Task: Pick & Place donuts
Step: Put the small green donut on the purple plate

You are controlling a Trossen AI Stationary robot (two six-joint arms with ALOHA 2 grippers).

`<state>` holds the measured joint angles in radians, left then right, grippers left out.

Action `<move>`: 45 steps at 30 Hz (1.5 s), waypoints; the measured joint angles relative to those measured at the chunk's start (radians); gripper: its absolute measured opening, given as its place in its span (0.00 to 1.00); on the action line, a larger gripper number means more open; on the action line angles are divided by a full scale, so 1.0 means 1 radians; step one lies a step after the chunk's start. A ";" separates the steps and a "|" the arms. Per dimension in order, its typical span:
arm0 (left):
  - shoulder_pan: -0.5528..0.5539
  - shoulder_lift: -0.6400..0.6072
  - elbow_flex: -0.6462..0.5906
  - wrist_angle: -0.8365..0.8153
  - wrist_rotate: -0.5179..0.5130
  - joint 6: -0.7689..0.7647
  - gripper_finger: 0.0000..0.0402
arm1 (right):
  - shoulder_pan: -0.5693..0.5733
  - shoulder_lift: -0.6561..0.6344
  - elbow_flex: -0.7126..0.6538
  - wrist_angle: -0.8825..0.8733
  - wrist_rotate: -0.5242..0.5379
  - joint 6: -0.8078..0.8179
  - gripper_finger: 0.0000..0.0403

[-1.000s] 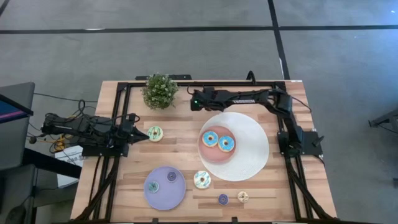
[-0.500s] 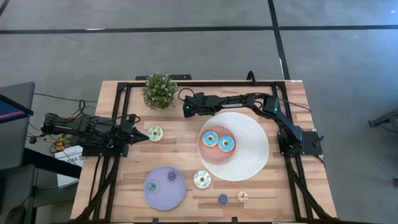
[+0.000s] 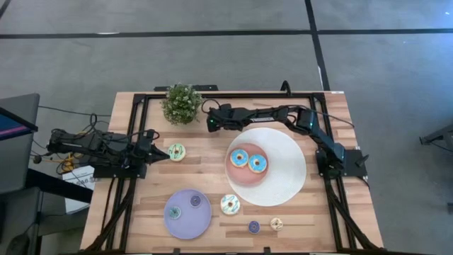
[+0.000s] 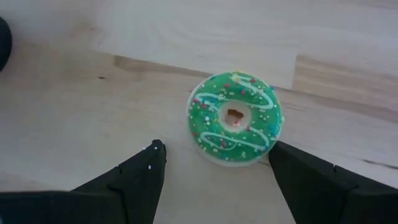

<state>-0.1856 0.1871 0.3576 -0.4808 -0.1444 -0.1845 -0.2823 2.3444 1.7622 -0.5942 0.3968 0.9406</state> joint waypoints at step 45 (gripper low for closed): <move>0.000 0.000 0.000 0.000 -0.002 -0.014 0.00 | -0.015 -0.003 -0.006 -0.067 0.049 0.044 0.46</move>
<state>-0.1860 0.1871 0.3576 -0.4808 -0.1459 -0.1986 -0.2974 2.3415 1.7565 -0.6608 0.4457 0.9850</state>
